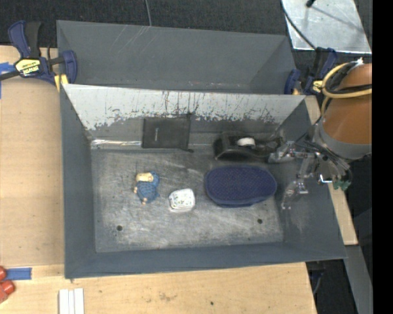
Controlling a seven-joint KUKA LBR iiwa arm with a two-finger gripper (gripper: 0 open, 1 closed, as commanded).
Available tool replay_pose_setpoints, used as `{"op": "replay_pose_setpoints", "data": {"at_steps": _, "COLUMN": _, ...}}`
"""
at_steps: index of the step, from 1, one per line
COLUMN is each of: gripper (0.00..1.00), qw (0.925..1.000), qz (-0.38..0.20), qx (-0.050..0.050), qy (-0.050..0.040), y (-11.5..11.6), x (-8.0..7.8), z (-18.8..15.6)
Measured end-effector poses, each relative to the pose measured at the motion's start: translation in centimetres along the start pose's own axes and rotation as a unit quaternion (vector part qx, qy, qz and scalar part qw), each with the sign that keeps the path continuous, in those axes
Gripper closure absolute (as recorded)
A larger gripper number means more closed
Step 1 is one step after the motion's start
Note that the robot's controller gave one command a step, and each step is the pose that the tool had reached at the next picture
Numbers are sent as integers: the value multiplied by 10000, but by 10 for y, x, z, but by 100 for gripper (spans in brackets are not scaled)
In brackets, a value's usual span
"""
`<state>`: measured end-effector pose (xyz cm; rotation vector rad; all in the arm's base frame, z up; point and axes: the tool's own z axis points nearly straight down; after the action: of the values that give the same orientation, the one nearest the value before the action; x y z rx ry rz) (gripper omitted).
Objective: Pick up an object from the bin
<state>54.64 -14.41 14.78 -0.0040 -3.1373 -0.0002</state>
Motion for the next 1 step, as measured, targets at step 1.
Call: {"op": "replay_pose_setpoints", "data": {"at_steps": 1, "gripper": 0, "qw": 9992, "qz": -404, "qx": 12, "qy": -51, "y": 47, "x": -14, "z": 78}}
